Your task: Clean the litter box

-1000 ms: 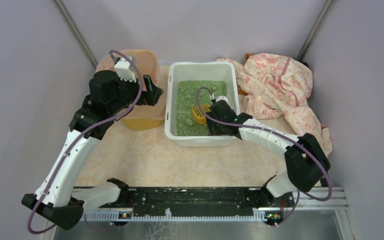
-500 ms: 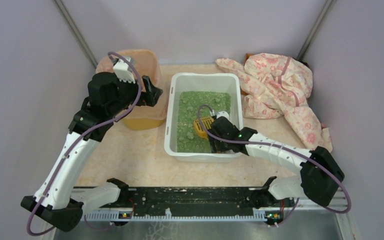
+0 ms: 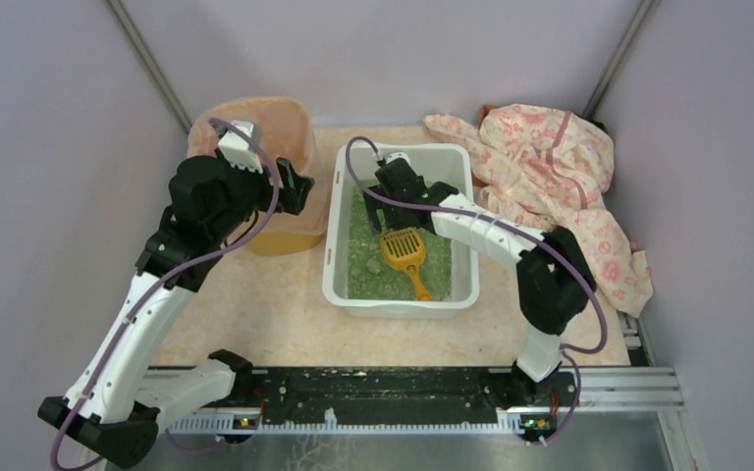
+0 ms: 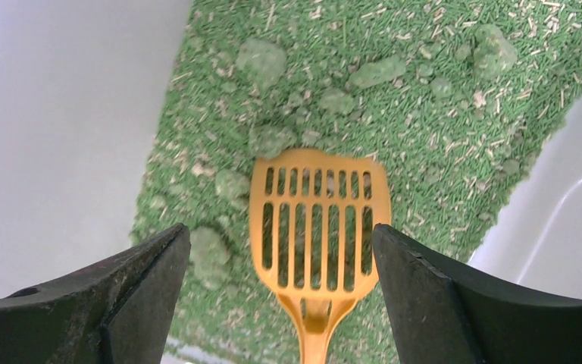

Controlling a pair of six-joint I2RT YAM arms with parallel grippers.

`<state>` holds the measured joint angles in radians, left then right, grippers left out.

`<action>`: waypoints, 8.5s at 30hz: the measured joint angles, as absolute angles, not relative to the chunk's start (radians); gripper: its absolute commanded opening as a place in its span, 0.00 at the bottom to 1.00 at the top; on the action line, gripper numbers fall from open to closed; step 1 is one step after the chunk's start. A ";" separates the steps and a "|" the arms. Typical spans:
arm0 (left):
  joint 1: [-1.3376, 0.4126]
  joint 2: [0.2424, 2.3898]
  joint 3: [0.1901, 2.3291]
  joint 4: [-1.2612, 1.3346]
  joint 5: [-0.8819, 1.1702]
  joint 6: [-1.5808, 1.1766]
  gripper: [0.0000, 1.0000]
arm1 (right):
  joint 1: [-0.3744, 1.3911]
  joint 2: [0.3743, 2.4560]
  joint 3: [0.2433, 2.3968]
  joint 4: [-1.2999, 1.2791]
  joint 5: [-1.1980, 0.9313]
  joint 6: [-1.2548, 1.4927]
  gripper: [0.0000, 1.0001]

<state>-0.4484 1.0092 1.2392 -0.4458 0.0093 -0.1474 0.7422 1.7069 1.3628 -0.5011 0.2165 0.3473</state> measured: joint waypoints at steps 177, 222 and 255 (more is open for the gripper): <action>-0.539 1.552 1.557 -0.392 0.809 -0.534 0.00 | 0.770 1.119 1.074 -0.473 -0.026 -0.022 0.65; -0.841 1.036 0.854 0.247 0.440 0.474 0.00 | 0.384 1.142 1.038 -0.114 -0.481 1.062 0.83; -0.932 1.058 0.931 0.110 0.311 0.280 0.79 | 0.399 1.244 1.022 0.076 -0.457 1.168 0.00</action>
<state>-0.9318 1.0580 0.9310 0.1101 0.3107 0.2798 0.3992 1.2442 1.0218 0.0761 -0.4568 1.1675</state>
